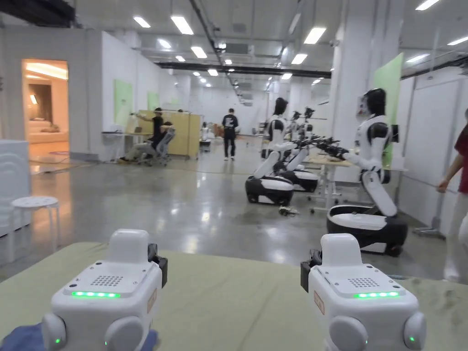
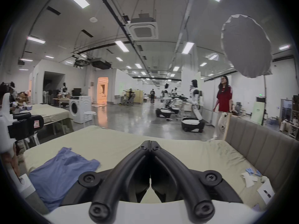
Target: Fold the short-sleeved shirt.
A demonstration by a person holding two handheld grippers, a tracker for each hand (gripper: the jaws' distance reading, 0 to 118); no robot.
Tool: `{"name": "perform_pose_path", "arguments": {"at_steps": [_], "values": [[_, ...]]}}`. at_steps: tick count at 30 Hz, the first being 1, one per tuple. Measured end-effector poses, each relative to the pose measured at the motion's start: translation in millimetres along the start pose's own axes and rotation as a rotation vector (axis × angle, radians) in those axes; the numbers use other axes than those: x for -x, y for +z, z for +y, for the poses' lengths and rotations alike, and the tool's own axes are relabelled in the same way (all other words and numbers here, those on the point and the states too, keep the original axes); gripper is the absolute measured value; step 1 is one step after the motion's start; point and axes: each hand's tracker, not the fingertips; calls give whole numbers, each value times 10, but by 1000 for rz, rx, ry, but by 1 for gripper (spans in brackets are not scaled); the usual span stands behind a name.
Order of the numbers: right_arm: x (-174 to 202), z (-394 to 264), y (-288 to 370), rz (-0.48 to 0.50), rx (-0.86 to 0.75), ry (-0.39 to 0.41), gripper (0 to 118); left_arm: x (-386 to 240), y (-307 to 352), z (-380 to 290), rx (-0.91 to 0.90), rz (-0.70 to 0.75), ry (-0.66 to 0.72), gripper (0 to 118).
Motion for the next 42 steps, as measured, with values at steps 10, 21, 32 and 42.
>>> {"name": "perform_pose_path", "arguments": {"at_steps": [10,21,32,42], "values": [[1514,-30,-103,267,4,-12,0,1195,178,-131,138,225,-35,3],[1938,-483,-516,334,107,-10,0,2216,-1401,-1862,1122,-46,494,3],[1968,-897,-1088,300,202,12,0,1970,-1885,-2084,1001,56,255,116],[1800,-787,-1055,285,218,14,0,1772,-2142,-2684,1201,116,192,113]]}}
